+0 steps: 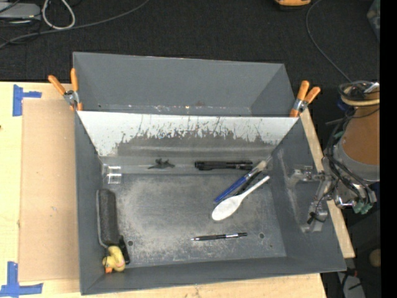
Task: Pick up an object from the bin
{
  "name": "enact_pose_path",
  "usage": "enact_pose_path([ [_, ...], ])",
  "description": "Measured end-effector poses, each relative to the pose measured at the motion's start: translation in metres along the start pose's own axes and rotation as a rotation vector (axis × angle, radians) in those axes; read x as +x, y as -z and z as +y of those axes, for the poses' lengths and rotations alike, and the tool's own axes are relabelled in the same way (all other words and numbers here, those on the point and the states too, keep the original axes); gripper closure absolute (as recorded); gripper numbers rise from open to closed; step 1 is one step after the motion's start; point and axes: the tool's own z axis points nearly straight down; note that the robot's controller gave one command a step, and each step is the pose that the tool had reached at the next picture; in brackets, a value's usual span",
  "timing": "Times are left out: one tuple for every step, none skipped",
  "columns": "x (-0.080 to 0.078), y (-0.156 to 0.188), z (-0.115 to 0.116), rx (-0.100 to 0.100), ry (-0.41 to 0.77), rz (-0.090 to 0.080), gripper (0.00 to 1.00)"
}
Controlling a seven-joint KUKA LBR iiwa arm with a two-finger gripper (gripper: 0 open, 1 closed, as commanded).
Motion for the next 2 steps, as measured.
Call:
enact_pose_path([
  [-0.002, 0.004, 0.001, 0.002, 0.005, -0.007, 0.00],
  [-0.061, -0.051, 0.062, 0.005, 0.169, -0.015, 0.00],
])
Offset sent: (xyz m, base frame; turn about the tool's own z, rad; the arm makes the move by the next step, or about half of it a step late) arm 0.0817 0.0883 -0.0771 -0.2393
